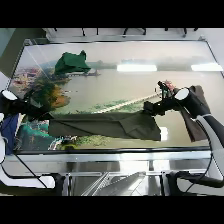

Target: Fold the shirts.

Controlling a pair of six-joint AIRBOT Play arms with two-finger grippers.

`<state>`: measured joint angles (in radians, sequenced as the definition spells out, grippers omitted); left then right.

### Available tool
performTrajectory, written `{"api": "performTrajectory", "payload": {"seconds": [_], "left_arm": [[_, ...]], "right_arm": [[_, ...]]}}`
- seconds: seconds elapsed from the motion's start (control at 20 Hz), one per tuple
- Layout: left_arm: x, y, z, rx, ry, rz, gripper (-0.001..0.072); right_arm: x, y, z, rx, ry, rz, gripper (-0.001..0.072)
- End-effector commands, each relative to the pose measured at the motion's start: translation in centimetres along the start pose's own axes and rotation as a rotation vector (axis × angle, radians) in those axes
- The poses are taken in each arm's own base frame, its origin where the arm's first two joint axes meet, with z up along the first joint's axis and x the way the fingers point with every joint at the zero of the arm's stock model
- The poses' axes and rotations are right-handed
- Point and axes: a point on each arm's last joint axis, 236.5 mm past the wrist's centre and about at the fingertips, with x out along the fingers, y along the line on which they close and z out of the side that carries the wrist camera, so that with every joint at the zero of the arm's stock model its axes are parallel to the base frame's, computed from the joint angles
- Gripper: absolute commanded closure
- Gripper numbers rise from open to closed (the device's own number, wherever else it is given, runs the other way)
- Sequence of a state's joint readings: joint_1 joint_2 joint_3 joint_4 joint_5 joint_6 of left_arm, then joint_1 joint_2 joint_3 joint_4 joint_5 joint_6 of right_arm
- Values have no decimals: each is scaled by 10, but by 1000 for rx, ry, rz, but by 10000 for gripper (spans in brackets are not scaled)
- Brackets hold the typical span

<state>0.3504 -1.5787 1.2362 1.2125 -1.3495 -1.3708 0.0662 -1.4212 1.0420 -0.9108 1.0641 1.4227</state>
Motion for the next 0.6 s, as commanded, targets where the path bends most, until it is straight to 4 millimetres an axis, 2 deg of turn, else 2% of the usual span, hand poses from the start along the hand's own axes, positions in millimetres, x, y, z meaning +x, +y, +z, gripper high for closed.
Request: {"api": "performTrajectory", "payload": {"seconds": [0.0,0.1,0.3,0.35,0.4,0.45,0.5,0.55], "left_arm": [[12,-10,26,56,23,1,693],[13,-16,32,78,40,-1,693],[14,-19,28,80,71,-5,693],[13,-17,24,74,85,-9,693],[11,-15,20,65,102,-13,681],[9,-12,16,35,117,-16,447],[7,-8,12,-26,135,-17,239],[2,-3,8,-77,146,-21,207]], "right_arm": [[18,-8,3,16,38,-3,690],[18,-9,4,17,32,-3,689],[15,-9,-1,28,55,7,670],[13,-7,-6,37,81,21,466],[10,-4,-14,48,113,41,157],[1,0,-22,57,149,67,28],[-10,3,-28,40,173,88,28],[-26,4,-31,19,172,98,30]]}}
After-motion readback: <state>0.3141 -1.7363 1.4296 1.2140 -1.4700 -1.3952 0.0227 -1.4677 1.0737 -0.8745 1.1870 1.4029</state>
